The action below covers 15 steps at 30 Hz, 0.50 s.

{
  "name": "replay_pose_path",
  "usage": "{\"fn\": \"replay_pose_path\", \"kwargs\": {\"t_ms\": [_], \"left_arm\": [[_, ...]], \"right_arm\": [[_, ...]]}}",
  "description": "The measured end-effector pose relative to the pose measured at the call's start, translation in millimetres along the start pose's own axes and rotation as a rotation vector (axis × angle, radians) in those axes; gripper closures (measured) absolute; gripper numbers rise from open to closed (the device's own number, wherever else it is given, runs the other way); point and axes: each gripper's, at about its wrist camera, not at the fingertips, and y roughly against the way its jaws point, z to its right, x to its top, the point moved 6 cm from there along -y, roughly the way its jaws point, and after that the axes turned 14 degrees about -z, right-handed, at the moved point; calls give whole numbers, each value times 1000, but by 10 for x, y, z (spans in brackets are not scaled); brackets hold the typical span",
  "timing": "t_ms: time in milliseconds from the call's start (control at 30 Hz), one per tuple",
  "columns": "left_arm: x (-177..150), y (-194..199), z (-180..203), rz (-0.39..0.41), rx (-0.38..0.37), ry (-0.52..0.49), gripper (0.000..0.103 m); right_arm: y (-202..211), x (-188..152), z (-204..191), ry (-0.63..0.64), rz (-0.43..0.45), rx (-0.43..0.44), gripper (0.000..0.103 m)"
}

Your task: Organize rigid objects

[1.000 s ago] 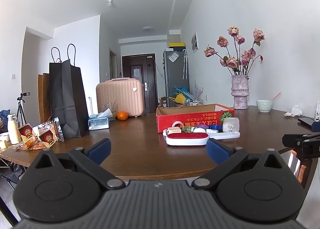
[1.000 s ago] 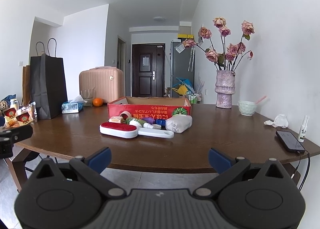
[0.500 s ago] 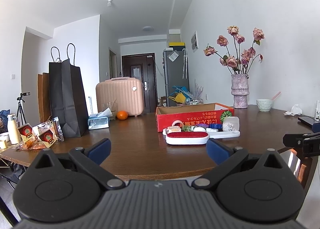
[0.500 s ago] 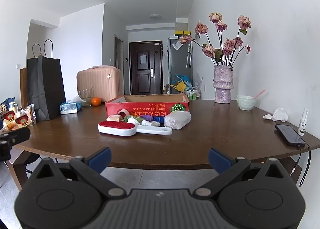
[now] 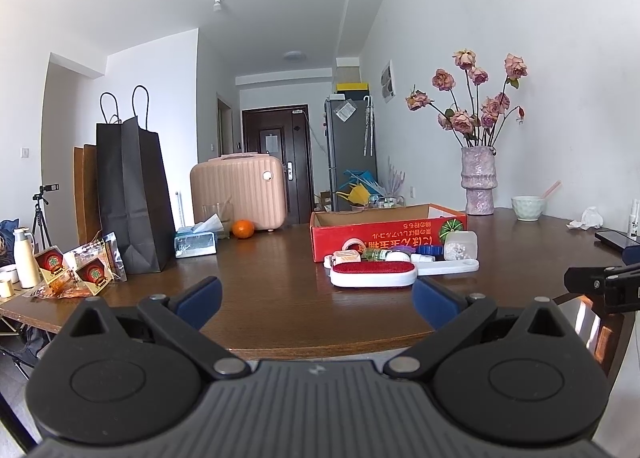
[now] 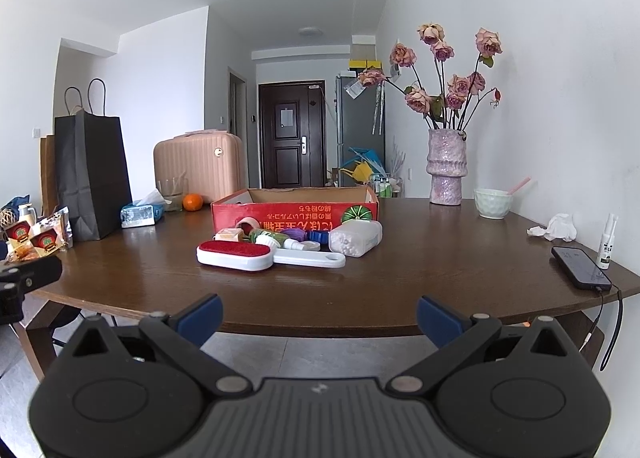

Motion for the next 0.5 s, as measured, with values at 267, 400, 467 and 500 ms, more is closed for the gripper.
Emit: {"fn": "replay_pose_path", "kwargs": {"t_ms": [267,400,467,500], "left_arm": [[-5,4,5,3,-1,-4,0],[-5,-1,9,1,1,-3,0],[-3,-2,7,3,2,-2,0],[-3,-3,7,3,2,-2,0]], "right_arm": [[-10,-14,-1,0,-4,1,0],[-1,-18,-11,6,-3,-1,0],[2,-18,-9,6,-1,0,0],[1,-18,-8,6,-2,1,0]]}}
